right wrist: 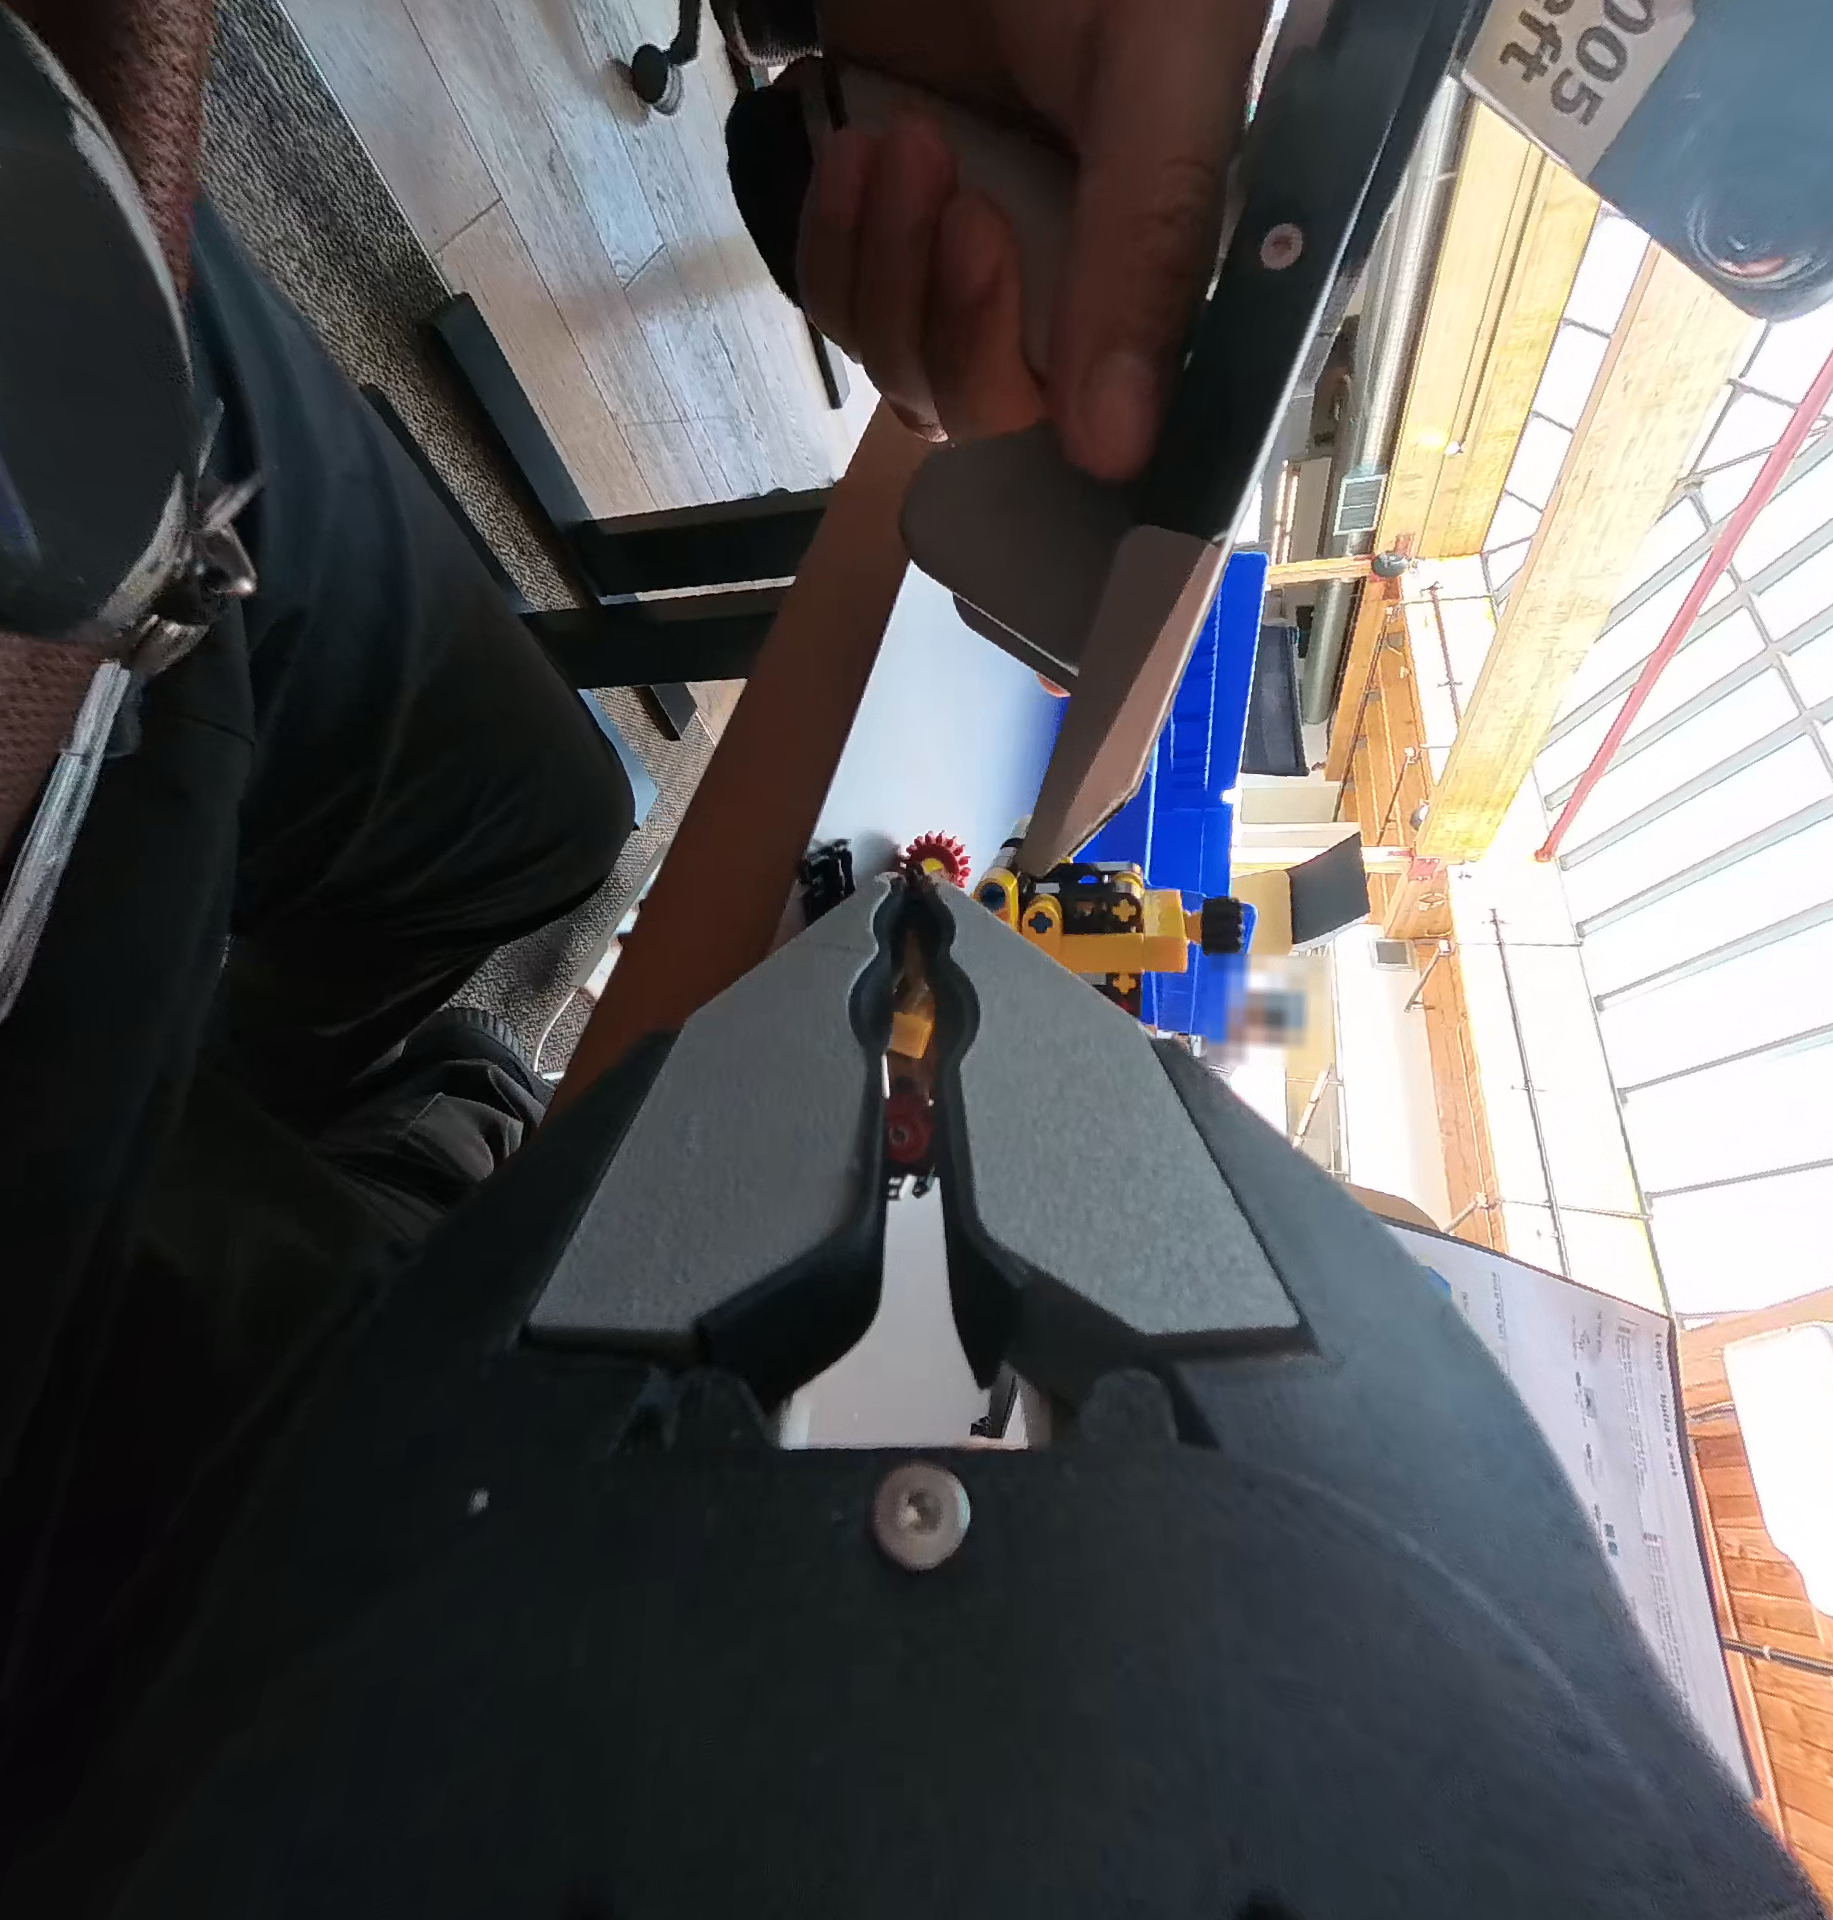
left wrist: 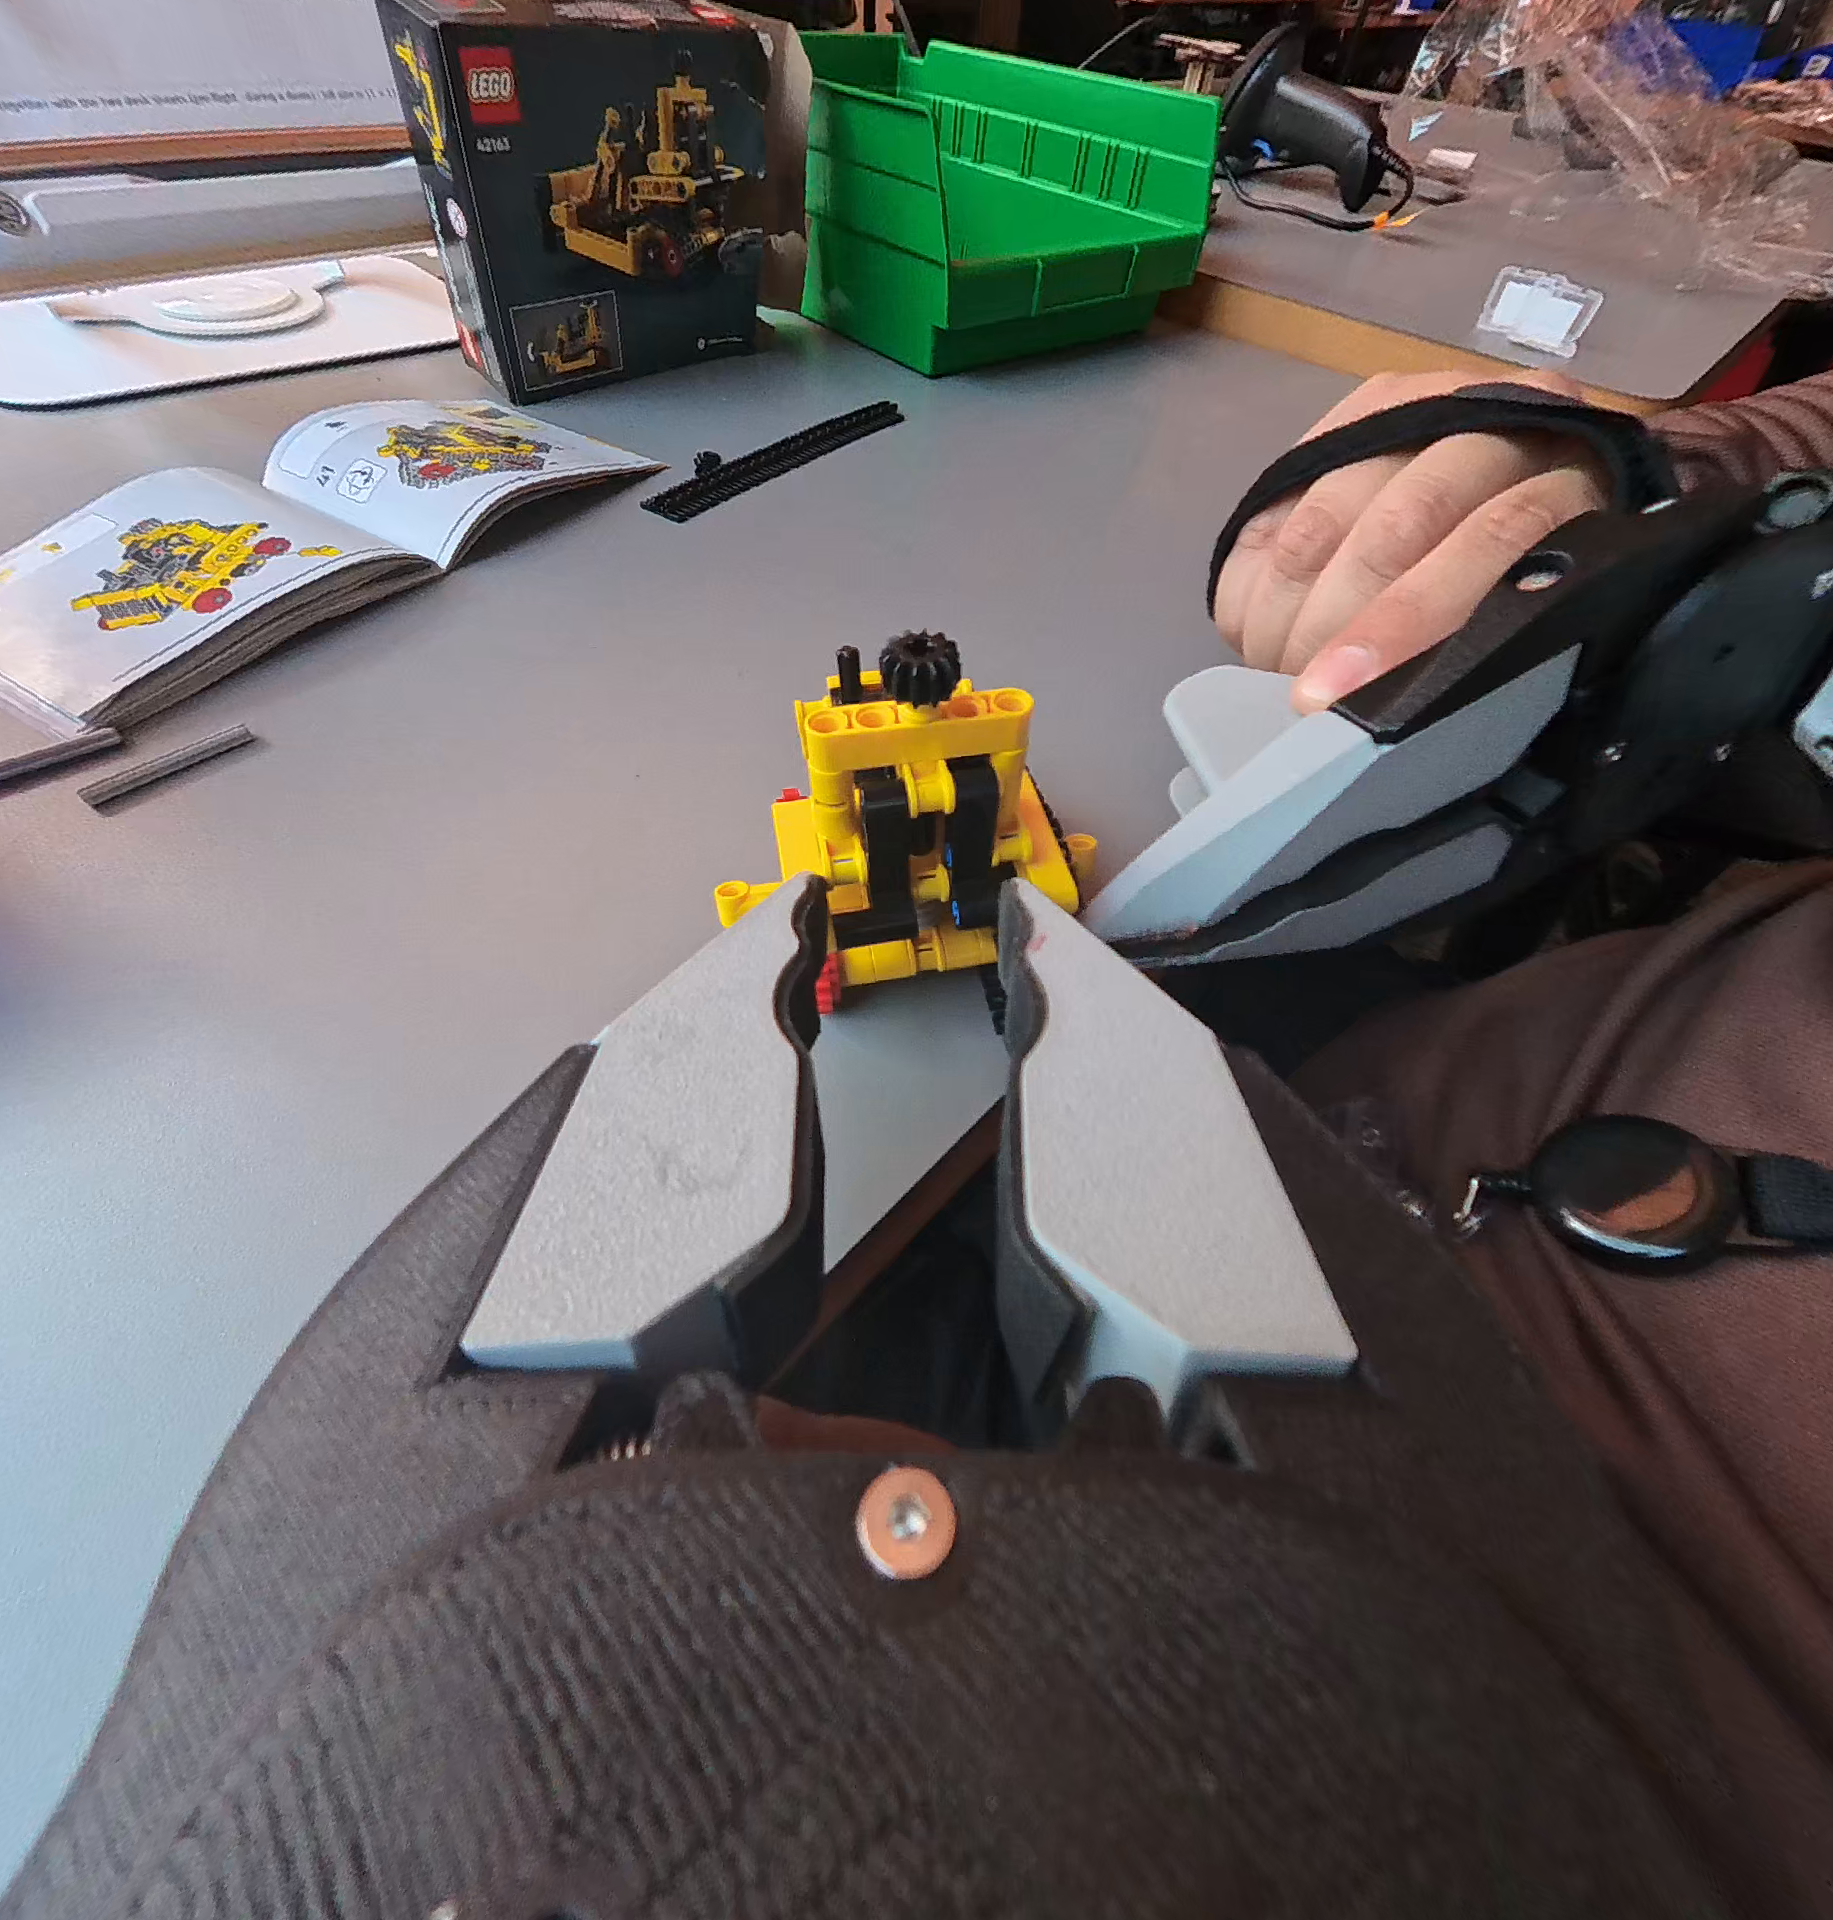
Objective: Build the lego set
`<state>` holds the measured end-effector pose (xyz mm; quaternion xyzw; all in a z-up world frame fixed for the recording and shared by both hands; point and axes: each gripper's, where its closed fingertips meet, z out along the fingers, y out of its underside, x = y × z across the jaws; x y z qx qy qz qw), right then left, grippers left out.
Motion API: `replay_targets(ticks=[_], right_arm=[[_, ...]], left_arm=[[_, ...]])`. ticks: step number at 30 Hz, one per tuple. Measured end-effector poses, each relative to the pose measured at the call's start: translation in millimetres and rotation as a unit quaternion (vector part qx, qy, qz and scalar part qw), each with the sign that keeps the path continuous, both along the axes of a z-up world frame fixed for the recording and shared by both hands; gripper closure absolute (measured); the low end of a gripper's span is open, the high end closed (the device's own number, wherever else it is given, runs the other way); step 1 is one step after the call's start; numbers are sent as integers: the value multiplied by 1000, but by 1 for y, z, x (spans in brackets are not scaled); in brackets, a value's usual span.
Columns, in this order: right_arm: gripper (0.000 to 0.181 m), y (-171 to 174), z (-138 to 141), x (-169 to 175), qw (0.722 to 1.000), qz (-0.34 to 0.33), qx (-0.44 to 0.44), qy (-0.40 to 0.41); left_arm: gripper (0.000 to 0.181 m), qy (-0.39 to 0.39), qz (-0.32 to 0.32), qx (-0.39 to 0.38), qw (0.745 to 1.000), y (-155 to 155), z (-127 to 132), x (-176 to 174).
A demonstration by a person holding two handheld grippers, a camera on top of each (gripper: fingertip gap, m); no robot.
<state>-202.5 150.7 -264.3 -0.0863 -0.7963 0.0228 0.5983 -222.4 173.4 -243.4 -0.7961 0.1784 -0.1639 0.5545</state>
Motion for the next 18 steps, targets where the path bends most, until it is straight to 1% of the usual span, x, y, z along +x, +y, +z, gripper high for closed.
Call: replay_targets(ticks=[18], right_arm=[[181,-5,-4,1,1000,8,10,-3]], left_arm=[[149,-1,2,1,1000,-1,0,1]])
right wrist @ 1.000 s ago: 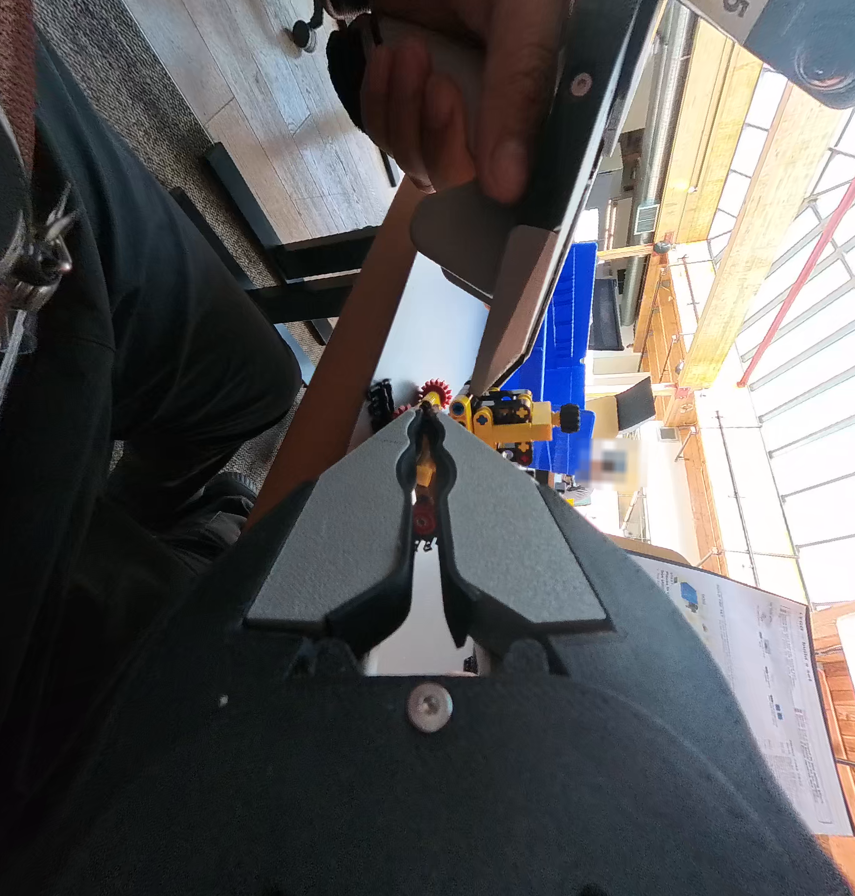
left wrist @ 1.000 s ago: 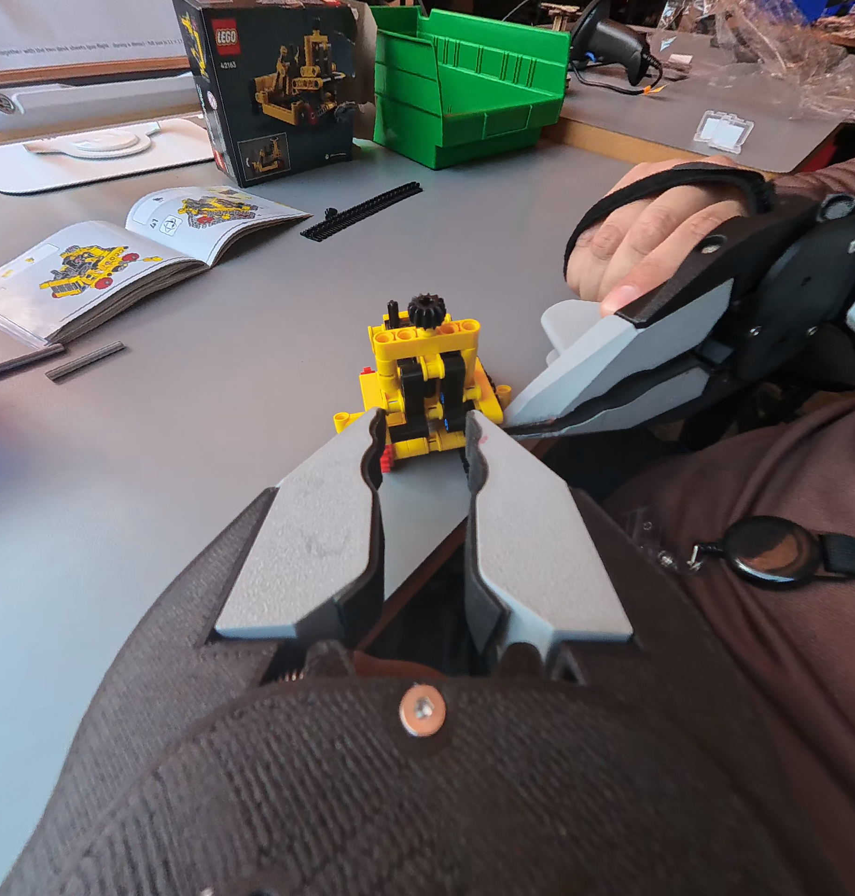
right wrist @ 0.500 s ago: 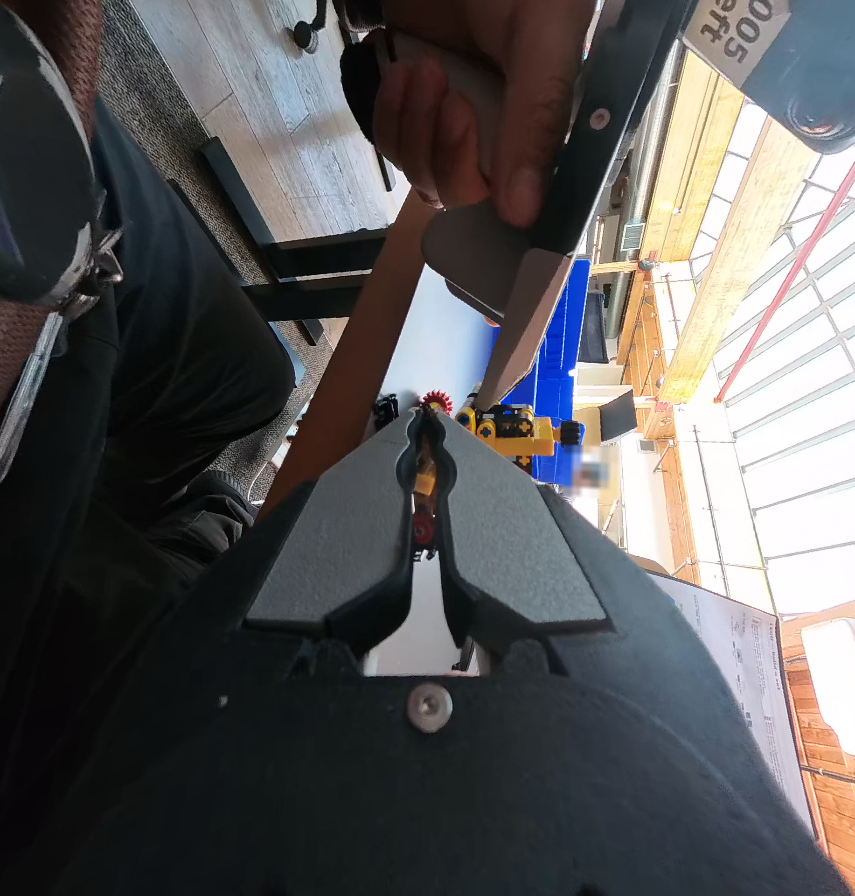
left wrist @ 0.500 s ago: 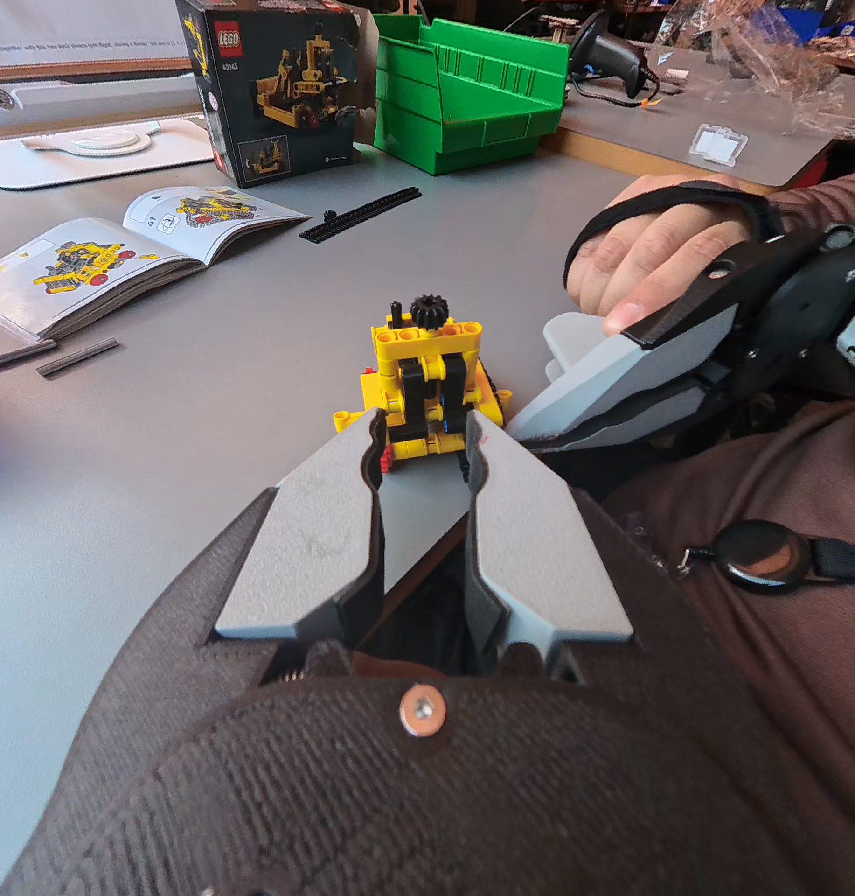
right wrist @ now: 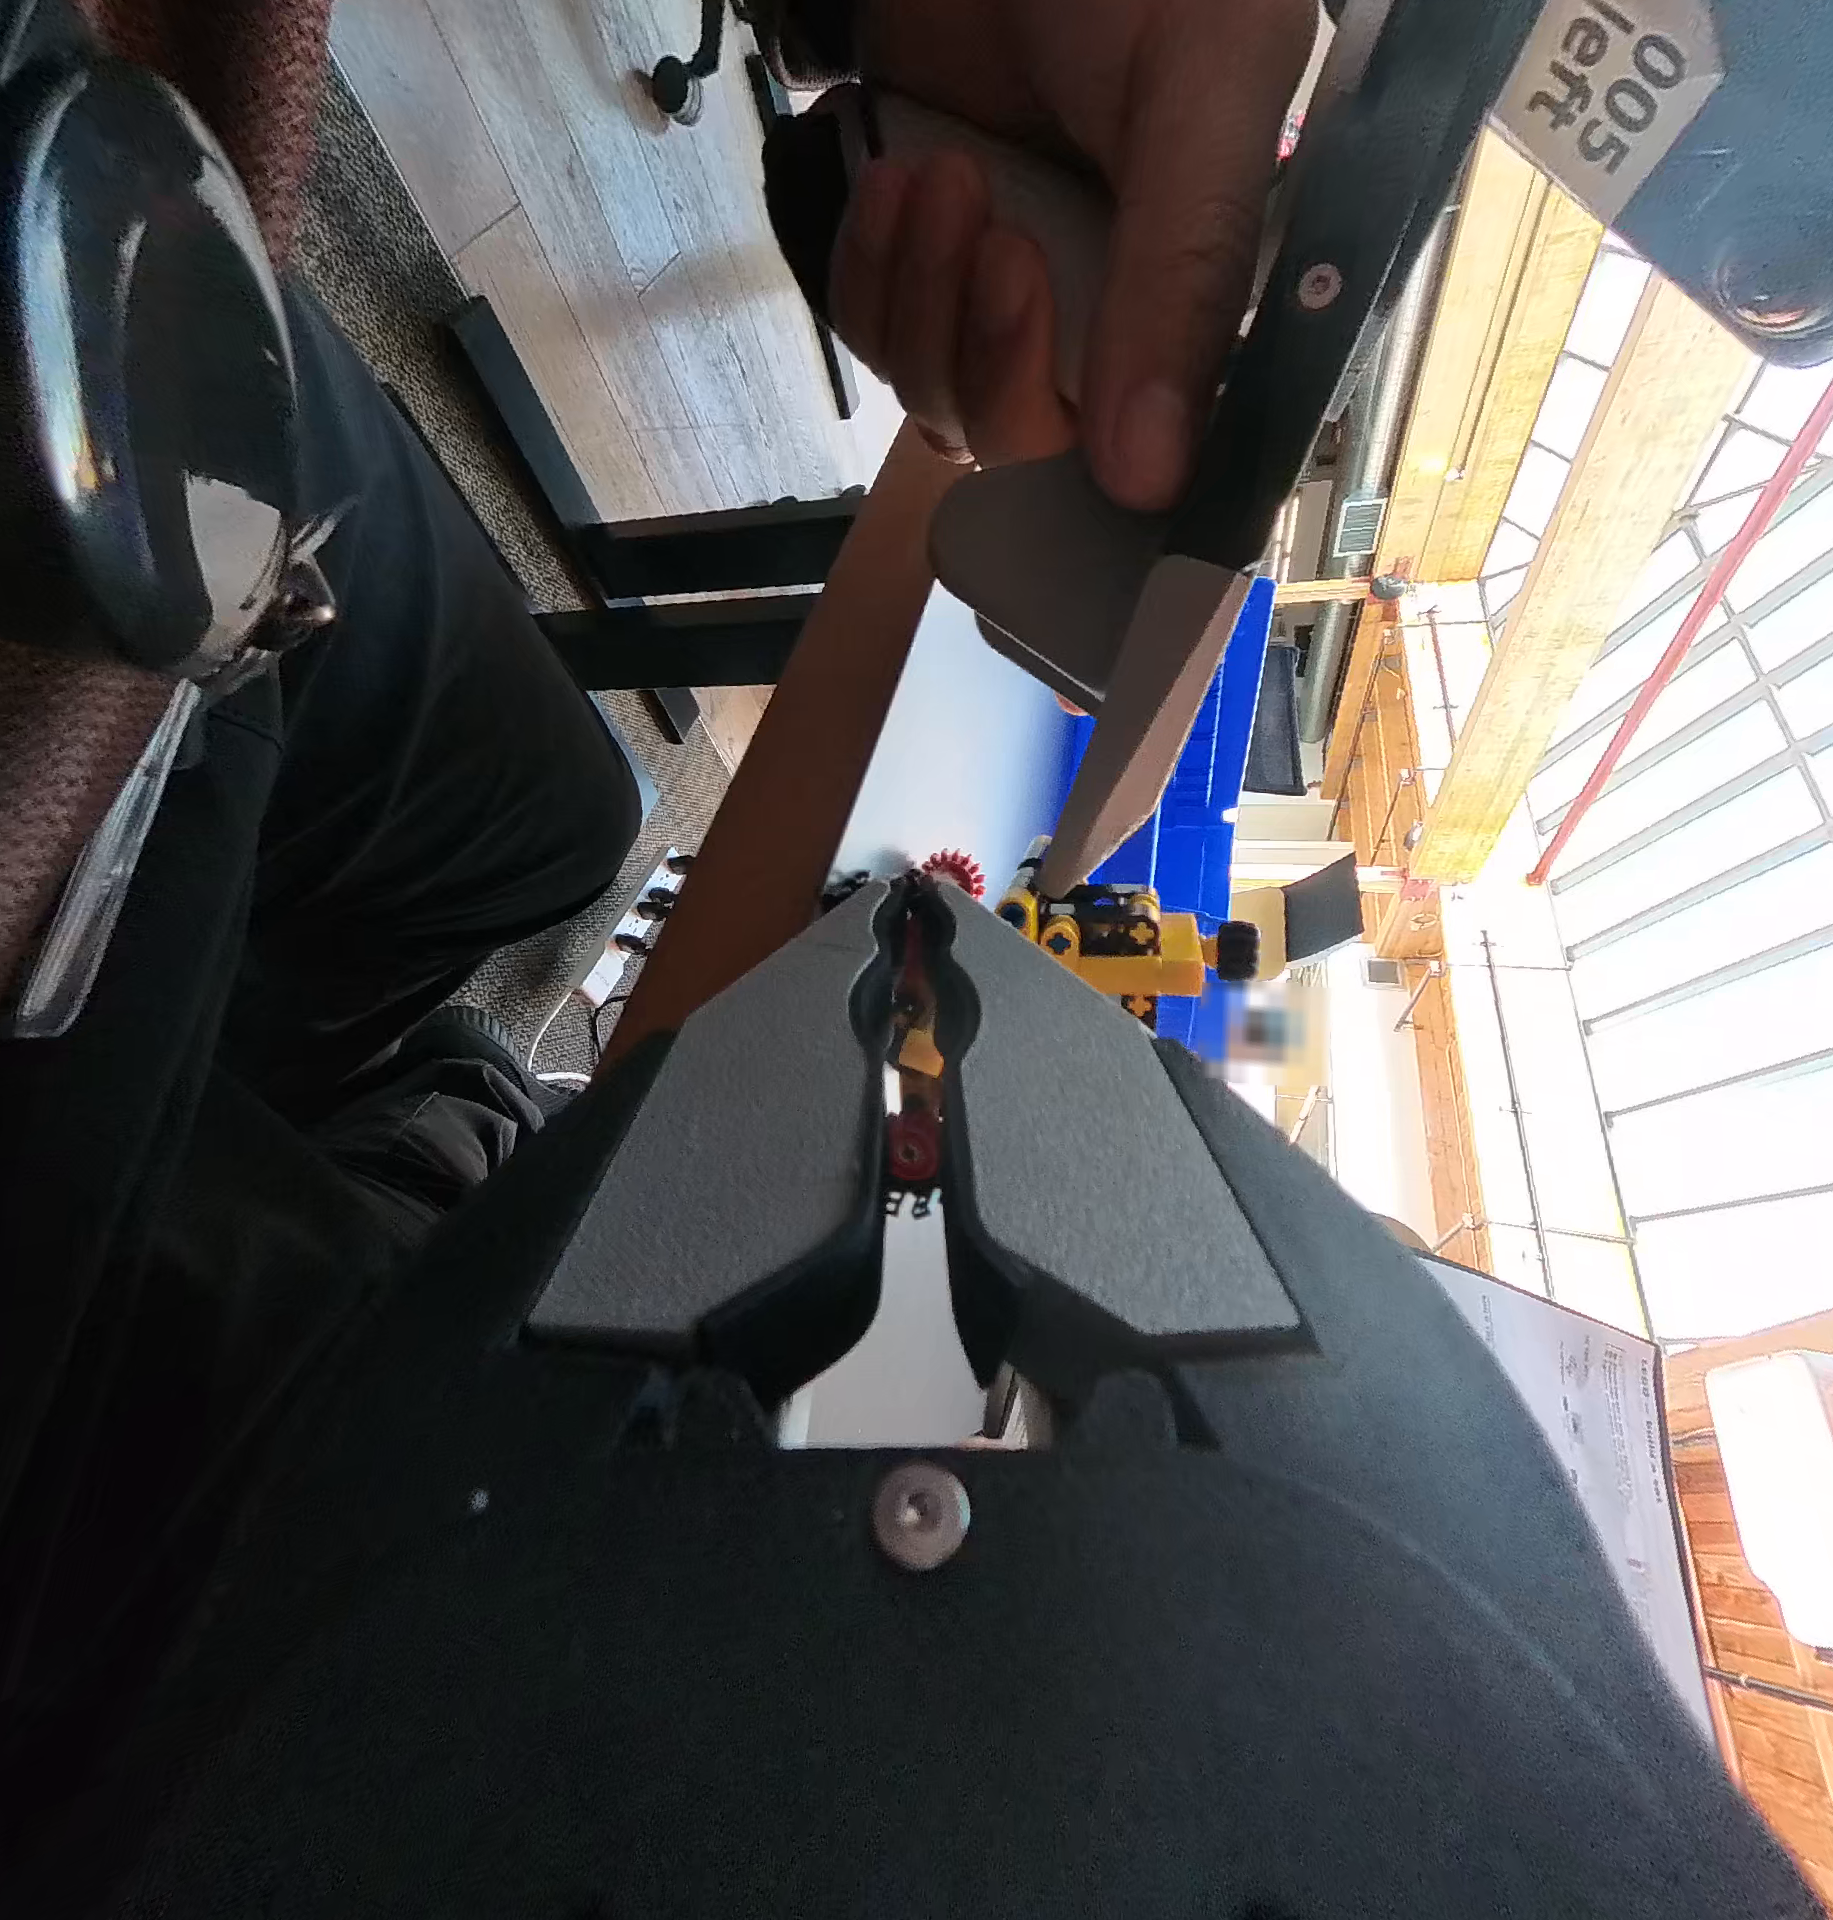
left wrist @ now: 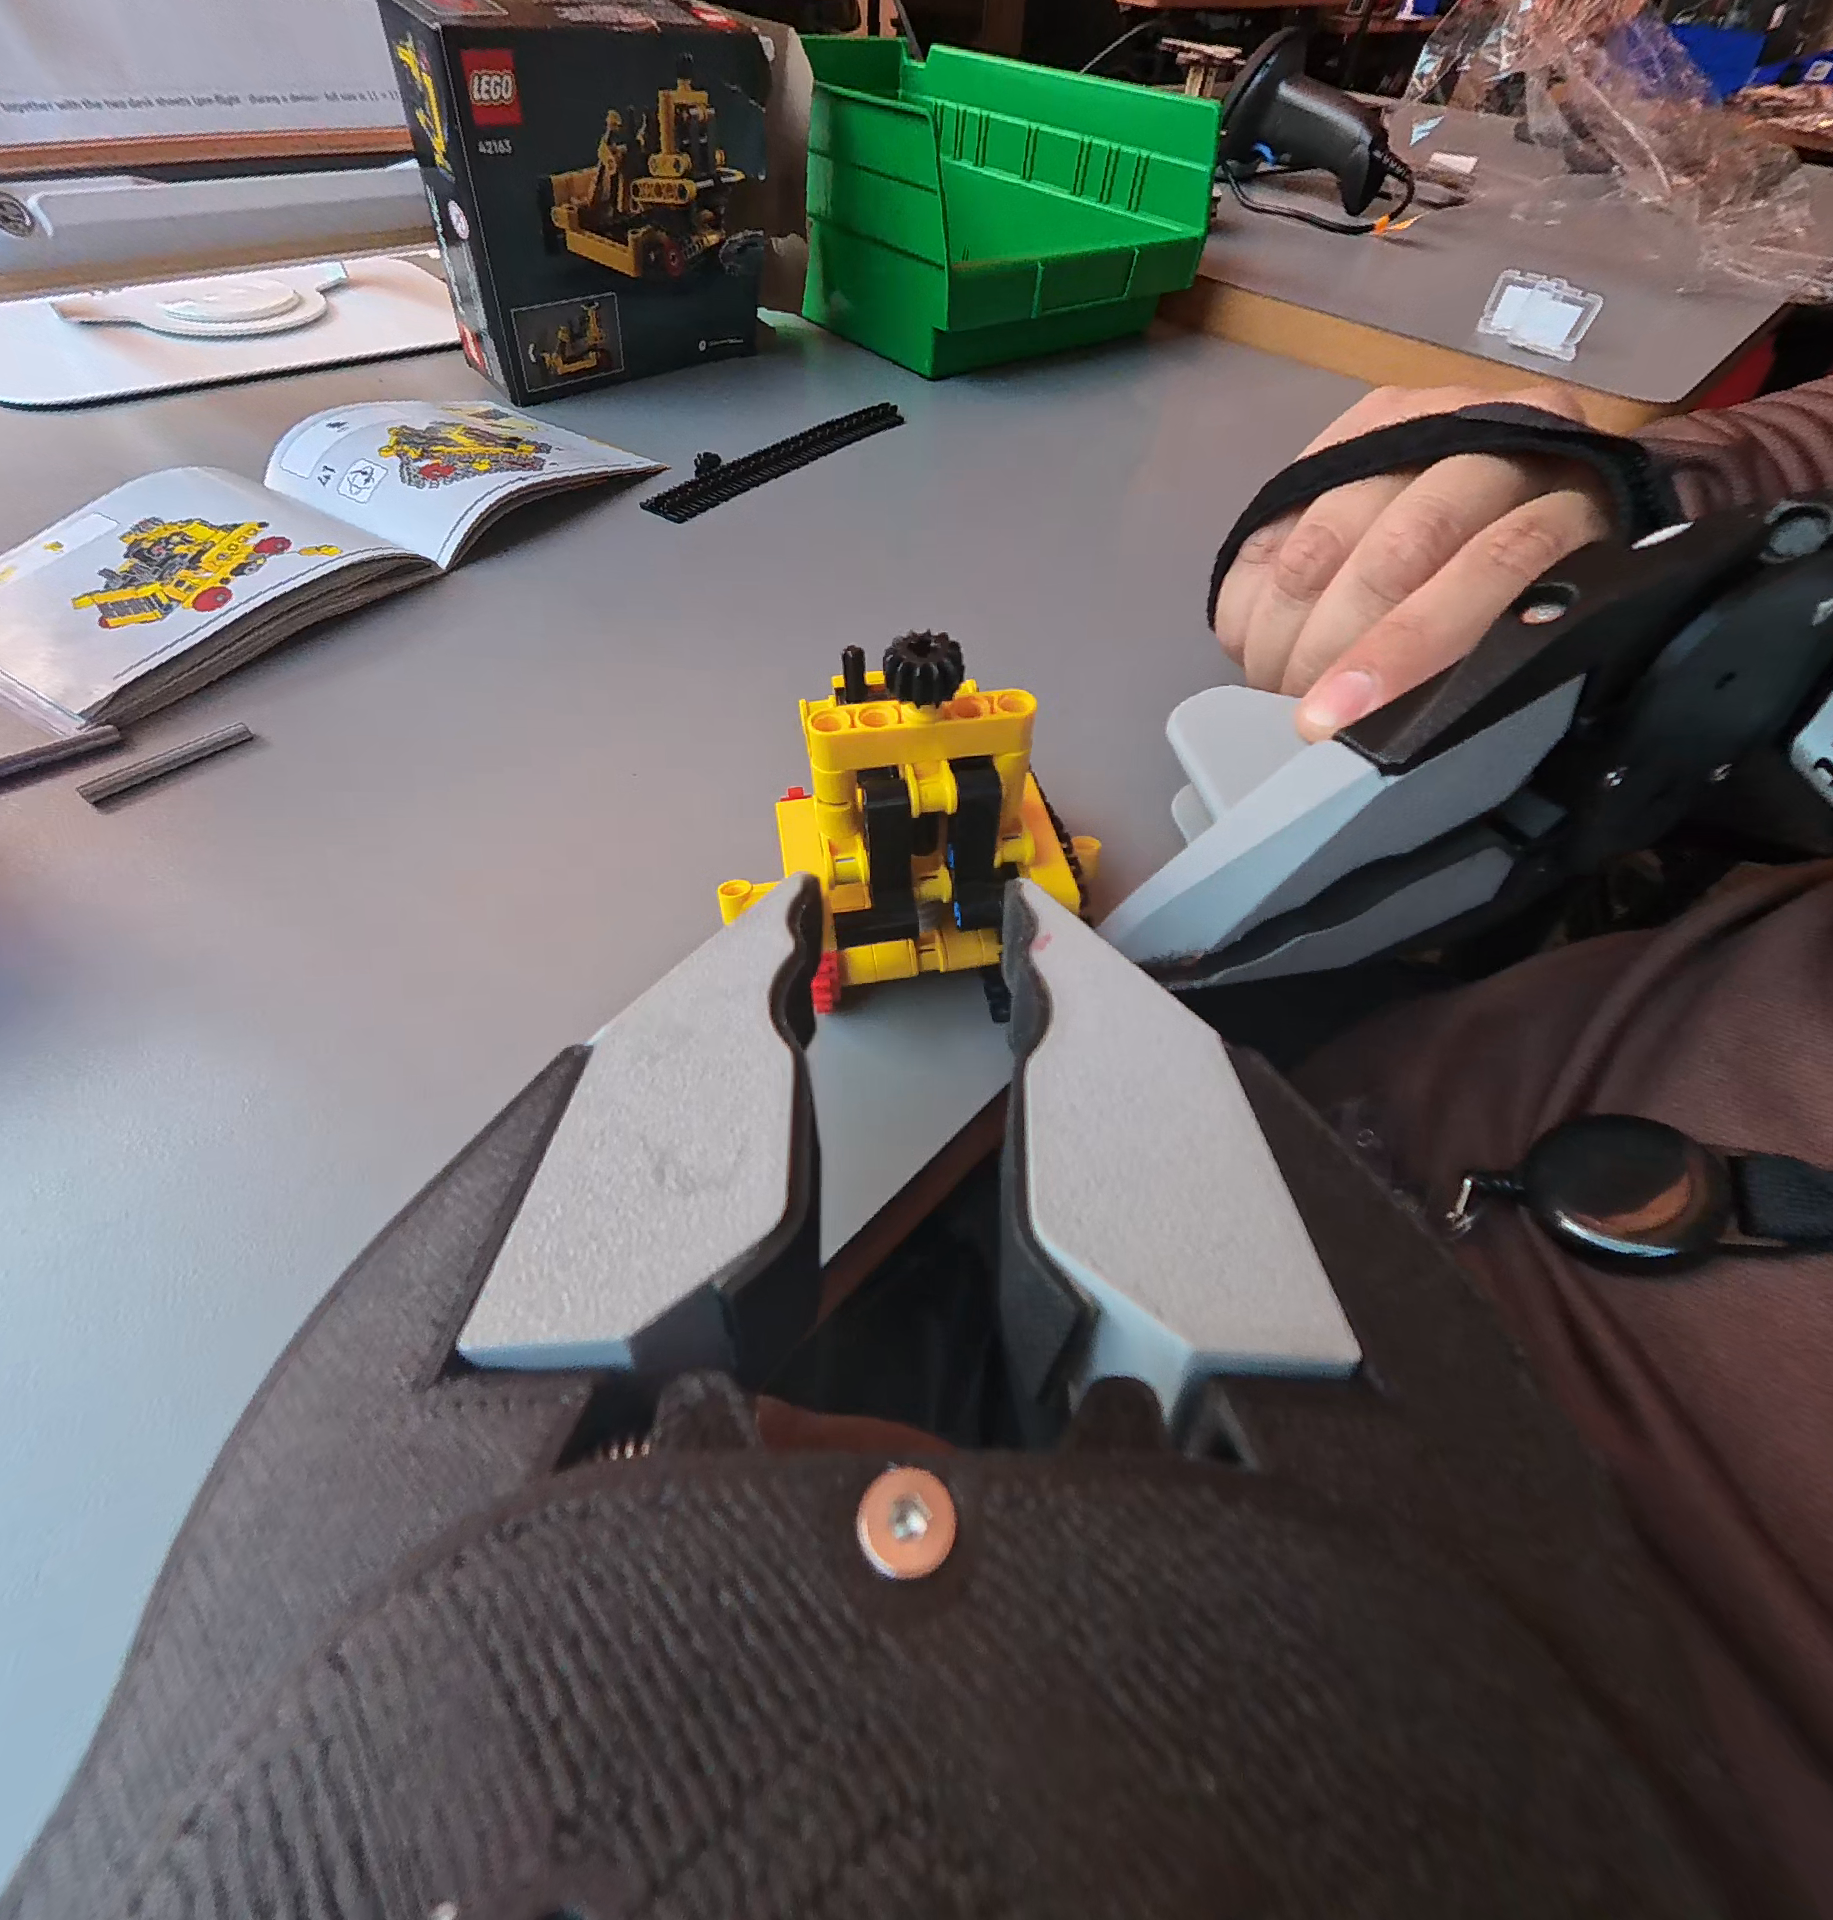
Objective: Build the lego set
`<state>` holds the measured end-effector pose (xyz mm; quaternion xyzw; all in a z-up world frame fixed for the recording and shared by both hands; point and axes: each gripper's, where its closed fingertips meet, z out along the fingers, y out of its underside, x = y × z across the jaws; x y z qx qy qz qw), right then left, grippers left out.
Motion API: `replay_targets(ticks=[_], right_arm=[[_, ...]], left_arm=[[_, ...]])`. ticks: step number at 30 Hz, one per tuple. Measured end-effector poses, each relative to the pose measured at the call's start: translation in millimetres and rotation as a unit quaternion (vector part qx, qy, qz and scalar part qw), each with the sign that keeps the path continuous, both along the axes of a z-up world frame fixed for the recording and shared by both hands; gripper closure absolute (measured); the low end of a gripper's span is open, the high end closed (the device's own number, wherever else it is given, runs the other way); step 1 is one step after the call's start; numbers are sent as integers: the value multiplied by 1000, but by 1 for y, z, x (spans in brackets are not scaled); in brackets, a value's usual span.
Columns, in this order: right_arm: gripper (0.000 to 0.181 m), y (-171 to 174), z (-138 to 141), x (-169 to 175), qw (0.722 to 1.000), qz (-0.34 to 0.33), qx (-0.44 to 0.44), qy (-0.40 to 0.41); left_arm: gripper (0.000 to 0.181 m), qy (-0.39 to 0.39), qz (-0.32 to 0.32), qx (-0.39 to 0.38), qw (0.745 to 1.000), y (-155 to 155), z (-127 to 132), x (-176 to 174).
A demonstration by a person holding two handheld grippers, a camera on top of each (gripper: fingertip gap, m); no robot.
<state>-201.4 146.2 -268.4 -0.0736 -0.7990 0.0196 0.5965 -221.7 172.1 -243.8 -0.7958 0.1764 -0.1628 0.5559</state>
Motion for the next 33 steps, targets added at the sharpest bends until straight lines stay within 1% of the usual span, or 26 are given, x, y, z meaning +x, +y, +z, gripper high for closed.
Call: replay_targets(ticks=[4,7,13,17,21,25,33], right_arm=[[181,1,-1,1,1000,1,9,2],[181,1,0,1,1000,1,16,5],[181,3,0,2,999,1,40,14],[181,4,-1,2,999,0,52,17],[181,4,-1,2,998,1,56,18],[181,5,-1,2,998,-1,57,18],[181,4,0,2,998,-1,56,19]], left_arm=[[146,20,11,-3,1000,-1,-3,-6],[146,29,7,-29,999,-5,-11,-8],[168,40,-31,-40,998,-12,-17,5],[174,42,-57,-37,997,-12,-17,14],[171,43,-80,-46,995,-9,-19,20],[168,50,-108,-72,990,-10,-28,21],[167,-25,-171,-117,978,-15,-26,27]])
